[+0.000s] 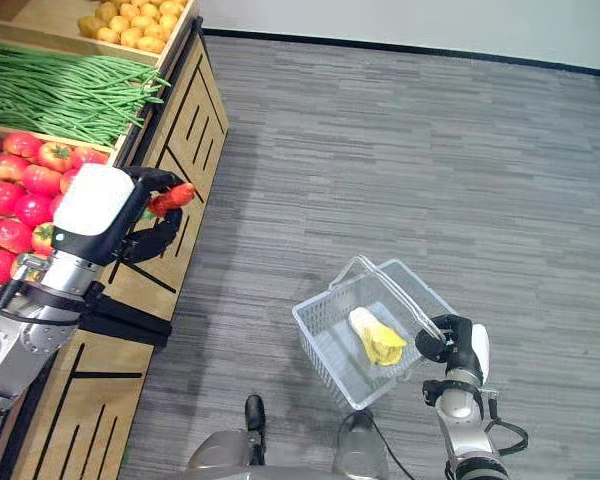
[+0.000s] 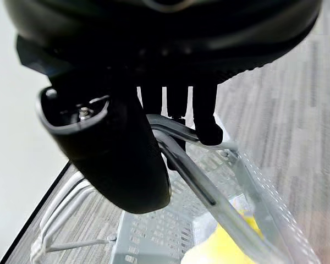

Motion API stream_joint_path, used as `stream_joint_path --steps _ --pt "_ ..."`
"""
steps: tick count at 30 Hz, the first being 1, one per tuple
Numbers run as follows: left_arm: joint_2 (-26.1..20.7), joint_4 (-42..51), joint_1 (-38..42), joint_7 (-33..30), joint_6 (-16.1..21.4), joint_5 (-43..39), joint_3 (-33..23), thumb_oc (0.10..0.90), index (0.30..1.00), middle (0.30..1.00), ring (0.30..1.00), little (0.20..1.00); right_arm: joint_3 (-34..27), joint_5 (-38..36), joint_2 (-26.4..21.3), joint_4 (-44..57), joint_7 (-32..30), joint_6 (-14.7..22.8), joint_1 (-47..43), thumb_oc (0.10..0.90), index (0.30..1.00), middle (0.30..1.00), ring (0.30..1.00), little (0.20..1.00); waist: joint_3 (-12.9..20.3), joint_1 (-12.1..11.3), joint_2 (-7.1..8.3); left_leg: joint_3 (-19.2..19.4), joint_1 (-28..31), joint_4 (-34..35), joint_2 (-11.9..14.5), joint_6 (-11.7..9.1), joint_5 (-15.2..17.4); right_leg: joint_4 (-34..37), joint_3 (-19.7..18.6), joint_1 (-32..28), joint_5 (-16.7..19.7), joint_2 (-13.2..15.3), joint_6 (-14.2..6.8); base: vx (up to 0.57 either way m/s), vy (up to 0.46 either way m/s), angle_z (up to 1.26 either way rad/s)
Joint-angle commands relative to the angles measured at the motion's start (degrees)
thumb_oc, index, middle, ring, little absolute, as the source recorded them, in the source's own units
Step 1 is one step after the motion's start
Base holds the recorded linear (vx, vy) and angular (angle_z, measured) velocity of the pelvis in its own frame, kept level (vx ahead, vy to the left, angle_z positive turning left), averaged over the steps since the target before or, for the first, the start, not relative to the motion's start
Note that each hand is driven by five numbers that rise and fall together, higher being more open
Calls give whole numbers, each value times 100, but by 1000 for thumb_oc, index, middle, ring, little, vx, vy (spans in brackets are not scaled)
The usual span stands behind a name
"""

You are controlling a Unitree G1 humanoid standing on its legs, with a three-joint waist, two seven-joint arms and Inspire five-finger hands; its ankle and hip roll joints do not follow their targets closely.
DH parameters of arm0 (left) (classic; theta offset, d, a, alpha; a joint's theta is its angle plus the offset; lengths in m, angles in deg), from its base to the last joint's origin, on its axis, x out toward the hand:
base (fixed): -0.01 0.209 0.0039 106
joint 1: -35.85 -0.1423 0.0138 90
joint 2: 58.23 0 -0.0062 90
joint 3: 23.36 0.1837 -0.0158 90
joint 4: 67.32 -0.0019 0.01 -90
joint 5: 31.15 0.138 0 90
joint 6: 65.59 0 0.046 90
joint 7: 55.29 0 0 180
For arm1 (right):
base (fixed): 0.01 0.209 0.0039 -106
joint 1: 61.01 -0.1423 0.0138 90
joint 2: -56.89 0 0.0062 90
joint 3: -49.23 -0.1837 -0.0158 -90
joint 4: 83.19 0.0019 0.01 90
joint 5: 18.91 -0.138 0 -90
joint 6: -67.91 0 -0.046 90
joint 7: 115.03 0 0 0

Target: Get the vegetables into the basket

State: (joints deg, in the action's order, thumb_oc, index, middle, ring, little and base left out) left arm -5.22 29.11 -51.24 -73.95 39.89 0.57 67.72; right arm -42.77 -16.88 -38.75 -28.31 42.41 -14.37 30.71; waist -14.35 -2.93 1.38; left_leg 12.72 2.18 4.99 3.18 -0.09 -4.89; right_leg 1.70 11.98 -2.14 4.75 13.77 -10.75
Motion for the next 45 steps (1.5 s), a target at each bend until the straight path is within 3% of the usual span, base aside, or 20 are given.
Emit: stream_joint_path --steps 1,8,23,30,42,45 --pt "-21 428 208 -344 321 -73 -383 400 300 300 300 300 -425 -51 -500 727 -387 606 -394 400 300 300 300 300 592 248 44 14 -161 -234 115 -337 457 -127 -71 180 -279 -103 -120 33 -279 -62" --pt "286 451 472 -114 474 -333 59 400 300 300 300 300 -300 -12 -793 768 -414 574 -670 400 300 300 300 300 684 380 -89 87 96 -26 327 -554 278 329 -131 -109 -307 -367 -21 27 -144 -27" --pt "441 660 1761 390 813 -1103 1736 400 300 300 300 300 330 -5 -1431 684 -547 494 -2015 400 300 300 300 300 769 522 -288 224 279 1 403 -615 306 330 -283 -151 -357 -423 -7 20 -26 -5" --pt "883 226 2611 544 776 -1035 2734 400 300 300 300 300 829 -235 -1149 1118 -530 647 -2709 400 300 300 300 300 779 586 -339 271 332 1 377 -594 354 330 -368 -147 -343 -402 -15 7 2 -1" --pt "1863 -599 2635 643 654 -895 3402 400 300 300 300 300 1160 -311 -680 1411 -578 674 -3113 400 300 300 300 300 787 608 -351 258 338 1 351 -554 389 330 -404 -150 -342 -380 -9 2 1 -1" --pt "1996 -1004 2692 645 615 -457 3732 400 300 300 300 300 1275 -475 -477 1734 -482 806 -3101 400 300 300 300 300 804 641 -340 279 367 1 358 -553 395 330 -431 -154 -346 -391 -4 0 0 0"
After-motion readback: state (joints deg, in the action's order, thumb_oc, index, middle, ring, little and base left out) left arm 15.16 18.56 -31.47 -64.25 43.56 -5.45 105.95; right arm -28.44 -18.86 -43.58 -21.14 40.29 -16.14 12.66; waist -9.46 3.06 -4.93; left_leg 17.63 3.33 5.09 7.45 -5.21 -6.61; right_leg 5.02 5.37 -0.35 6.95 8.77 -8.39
